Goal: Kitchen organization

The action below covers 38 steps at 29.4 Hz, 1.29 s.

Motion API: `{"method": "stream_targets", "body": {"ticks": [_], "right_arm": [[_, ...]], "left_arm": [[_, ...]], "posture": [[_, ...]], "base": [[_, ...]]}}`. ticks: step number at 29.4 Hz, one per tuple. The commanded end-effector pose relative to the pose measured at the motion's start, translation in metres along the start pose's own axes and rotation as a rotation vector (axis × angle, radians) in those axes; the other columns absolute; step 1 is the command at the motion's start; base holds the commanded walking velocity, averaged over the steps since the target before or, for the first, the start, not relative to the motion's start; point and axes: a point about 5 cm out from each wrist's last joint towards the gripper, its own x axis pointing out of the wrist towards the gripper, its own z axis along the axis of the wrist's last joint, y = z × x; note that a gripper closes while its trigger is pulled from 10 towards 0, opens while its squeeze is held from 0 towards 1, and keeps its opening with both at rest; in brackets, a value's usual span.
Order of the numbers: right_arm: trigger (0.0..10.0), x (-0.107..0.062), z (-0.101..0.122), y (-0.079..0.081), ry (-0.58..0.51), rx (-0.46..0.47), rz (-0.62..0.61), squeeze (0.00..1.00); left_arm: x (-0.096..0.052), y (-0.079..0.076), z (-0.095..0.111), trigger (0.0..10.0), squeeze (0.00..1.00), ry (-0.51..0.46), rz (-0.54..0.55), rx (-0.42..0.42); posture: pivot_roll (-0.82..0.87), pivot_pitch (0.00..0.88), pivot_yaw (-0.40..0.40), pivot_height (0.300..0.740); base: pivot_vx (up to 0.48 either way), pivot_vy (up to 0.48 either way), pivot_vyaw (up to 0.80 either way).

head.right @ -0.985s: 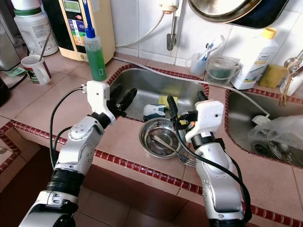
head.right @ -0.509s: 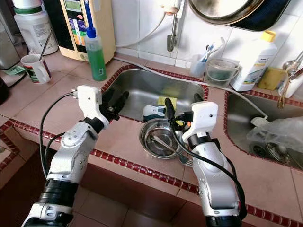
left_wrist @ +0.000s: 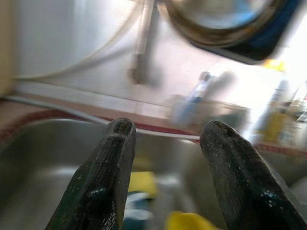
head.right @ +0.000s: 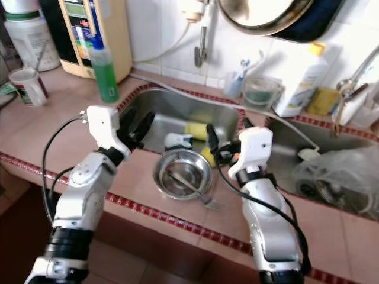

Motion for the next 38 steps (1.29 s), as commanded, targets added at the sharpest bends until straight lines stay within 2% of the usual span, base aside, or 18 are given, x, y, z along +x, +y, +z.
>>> {"method": "stream_targets", "body": {"ticks": [1, 6, 7, 9, 14, 17, 21, 23, 25, 31, 38], "right_arm": [[10.0, 0.002, 0.000, 0.004, -0.002, 0.005, 0.018, 0.00], [10.0, 0.002, 0.000, 0.005, 0.000, 0.003, 0.025, 0.00], [10.0, 0.001, 0.000, 0.006, 0.001, 0.004, 0.033, 0.00], [10.0, 0.001, -0.001, 0.006, 0.001, 0.005, 0.035, 0.00], [10.0, -0.007, -0.005, 0.009, 0.009, 0.010, 0.080, 0.00], [10.0, -0.019, -0.009, 0.013, 0.021, 0.027, 0.143, 0.00], [10.0, -0.033, -0.016, 0.014, 0.053, 0.035, 0.193, 0.00], [10.0, -0.035, -0.017, 0.014, 0.057, 0.036, 0.197, 0.00], [10.0, -0.044, -0.023, 0.013, 0.090, 0.035, 0.219, 0.00], [10.0, -0.055, -0.029, 0.013, 0.128, 0.034, 0.249, 0.00], [10.0, -0.078, -0.040, 0.014, 0.205, 0.054, 0.329, 0.00]], "left_arm": [[-0.001, 0.005, 0.005, 10.0, 0.00, -0.010, 0.020, 0.005], [-0.001, 0.004, 0.007, 10.0, 0.00, -0.020, 0.010, 0.001], [-0.001, 0.003, 0.007, 10.0, 0.00, -0.027, 0.003, -0.041], [-0.001, 0.003, 0.007, 10.0, 0.00, -0.028, 0.002, -0.053], [-0.004, 0.006, 0.006, 10.0, 0.00, -0.019, 0.009, -0.026], [-0.012, 0.006, 0.002, 10.0, 0.00, 0.005, -0.040, 0.043], [-0.024, 0.007, -0.003, 10.0, 0.00, 0.036, -0.101, 0.070], [-0.025, 0.007, -0.003, 10.0, 0.00, 0.041, -0.107, 0.070], [-0.035, 0.011, -0.007, 10.0, 0.00, 0.067, -0.148, 0.089], [-0.048, 0.011, -0.009, 10.0, 0.00, 0.100, -0.211, 0.132], [-0.058, 0.016, -0.010, 10.0, 0.00, 0.126, -0.235, 0.133]], "posture": [[0.00, 0.000, -0.047, 0.740], [0.00, 0.000, -0.048, 0.740], [0.00, 0.000, -0.048, 0.740], [0.00, 0.000, -0.048, 0.740], [0.00, 0.000, -0.047, 0.740], [0.00, 0.000, -0.047, 0.740], [0.00, 0.000, -0.041, 0.740], [0.00, 0.000, -0.041, 0.740], [0.00, 0.000, -0.037, 0.740], [-0.01, 0.000, -0.034, 0.740], [-0.01, 0.000, -0.027, 0.740]], "base": [[0.000, -0.480, 0.00], [0.000, -0.452, 0.00], [0.000, 0.000, 0.00], [0.000, 0.000, 0.00], [0.000, 0.000, 0.00], [0.000, 0.000, 0.00], [0.000, 0.000, 0.00], [0.000, 0.000, 0.00], [0.000, 0.000, 0.00], [0.000, 0.000, 0.00], [0.000, 0.000, 0.00]]}}
